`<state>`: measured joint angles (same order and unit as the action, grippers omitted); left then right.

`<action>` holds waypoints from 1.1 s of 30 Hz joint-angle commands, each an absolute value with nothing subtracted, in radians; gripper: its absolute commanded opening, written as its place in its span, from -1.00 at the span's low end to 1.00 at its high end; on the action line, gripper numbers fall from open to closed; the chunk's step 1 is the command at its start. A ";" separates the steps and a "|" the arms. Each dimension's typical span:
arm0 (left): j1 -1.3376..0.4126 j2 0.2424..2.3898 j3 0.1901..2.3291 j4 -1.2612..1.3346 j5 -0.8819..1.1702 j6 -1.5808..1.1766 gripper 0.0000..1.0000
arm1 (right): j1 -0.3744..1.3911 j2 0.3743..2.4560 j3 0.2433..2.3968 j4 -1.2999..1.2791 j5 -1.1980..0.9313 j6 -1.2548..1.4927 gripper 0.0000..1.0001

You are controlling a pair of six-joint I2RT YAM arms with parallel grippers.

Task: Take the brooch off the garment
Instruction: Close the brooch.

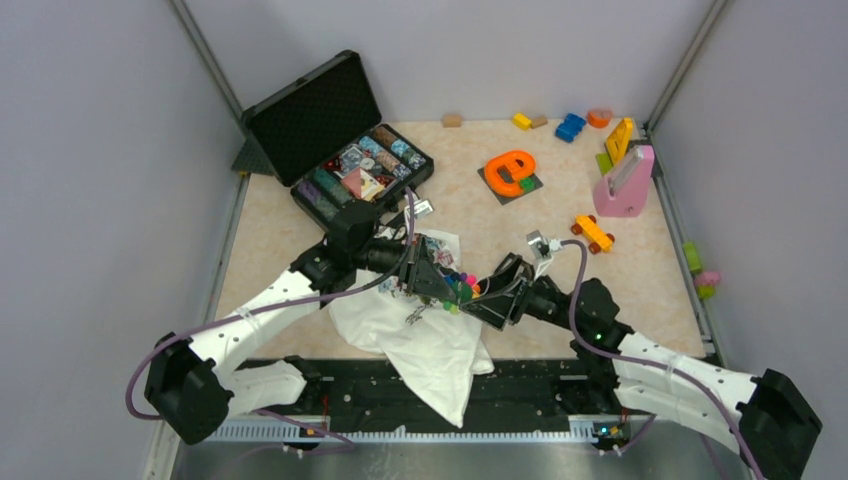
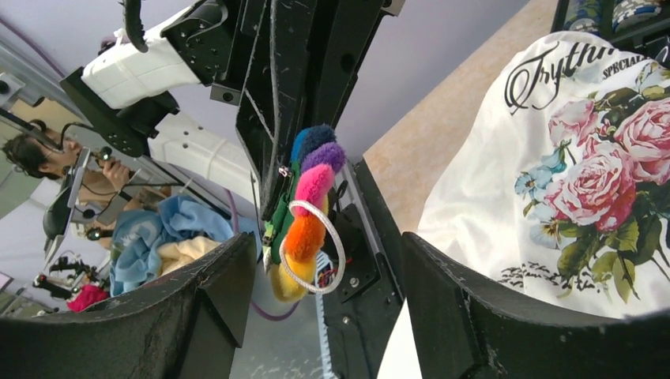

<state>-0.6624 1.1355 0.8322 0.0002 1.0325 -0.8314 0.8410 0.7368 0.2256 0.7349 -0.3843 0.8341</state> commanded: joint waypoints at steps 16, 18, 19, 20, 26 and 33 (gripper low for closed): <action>-0.681 1.146 0.871 0.042 1.067 -0.822 -1.00 | 0.831 0.764 0.286 0.884 -0.409 0.847 0.05; -0.684 1.146 0.871 0.041 1.063 -0.822 -1.00 | 0.830 0.760 0.288 0.883 -0.412 0.849 0.05; -0.684 1.147 0.870 0.041 1.061 -0.821 -1.00 | 0.831 0.761 0.289 0.883 -0.413 0.850 0.05; -0.685 1.147 0.870 0.041 1.061 -0.821 -1.00 | 0.830 0.761 0.289 0.882 -0.415 0.850 0.04; -0.690 1.145 0.868 0.039 1.059 -0.817 -1.00 | 0.831 0.767 0.289 0.886 -0.415 0.854 -0.12; -0.690 1.150 0.870 0.035 1.061 -0.809 -1.00 | 0.830 0.779 0.287 0.884 -0.430 0.855 -0.16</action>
